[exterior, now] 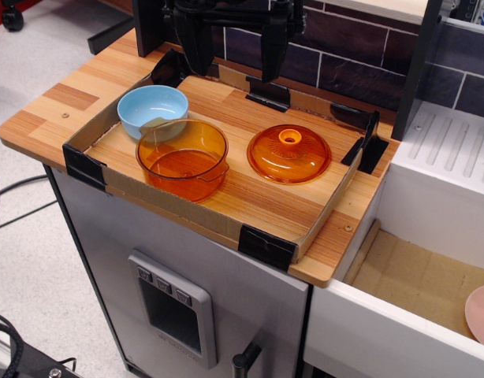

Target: Put lid on pot

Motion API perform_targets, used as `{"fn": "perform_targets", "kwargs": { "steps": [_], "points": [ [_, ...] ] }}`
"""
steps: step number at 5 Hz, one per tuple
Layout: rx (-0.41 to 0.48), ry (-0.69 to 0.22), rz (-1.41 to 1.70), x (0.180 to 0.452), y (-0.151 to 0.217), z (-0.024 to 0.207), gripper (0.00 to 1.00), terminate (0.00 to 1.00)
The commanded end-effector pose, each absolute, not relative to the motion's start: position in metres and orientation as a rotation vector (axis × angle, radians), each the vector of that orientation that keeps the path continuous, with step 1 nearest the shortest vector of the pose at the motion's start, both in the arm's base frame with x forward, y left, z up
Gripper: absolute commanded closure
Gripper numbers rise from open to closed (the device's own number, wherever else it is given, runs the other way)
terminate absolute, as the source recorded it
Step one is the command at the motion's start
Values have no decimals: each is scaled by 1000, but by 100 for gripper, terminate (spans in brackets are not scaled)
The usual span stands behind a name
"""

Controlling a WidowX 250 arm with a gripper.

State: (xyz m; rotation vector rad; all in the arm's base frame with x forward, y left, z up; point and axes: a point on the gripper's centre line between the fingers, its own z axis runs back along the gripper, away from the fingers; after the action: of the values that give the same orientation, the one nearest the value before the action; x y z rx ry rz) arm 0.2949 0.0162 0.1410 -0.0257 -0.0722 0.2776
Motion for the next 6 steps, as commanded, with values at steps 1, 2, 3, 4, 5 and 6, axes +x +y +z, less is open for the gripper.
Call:
{"fn": "perform_targets", "kwargs": {
  "steps": [1, 2, 3, 4, 5, 6],
  "points": [
    [-26, -72, 278, 295, 16, 141, 0, 0],
    [-63, -124, 278, 313, 16, 146, 0, 0],
    [-97, -149, 255, 328, 14, 145, 0, 0],
    [-125, -157, 243, 352, 18, 135, 0, 0],
    [-138, -165, 255, 371, 23, 123, 0, 0],
    [-134, -160, 251, 379, 22, 115, 0, 0]
  ]
}}
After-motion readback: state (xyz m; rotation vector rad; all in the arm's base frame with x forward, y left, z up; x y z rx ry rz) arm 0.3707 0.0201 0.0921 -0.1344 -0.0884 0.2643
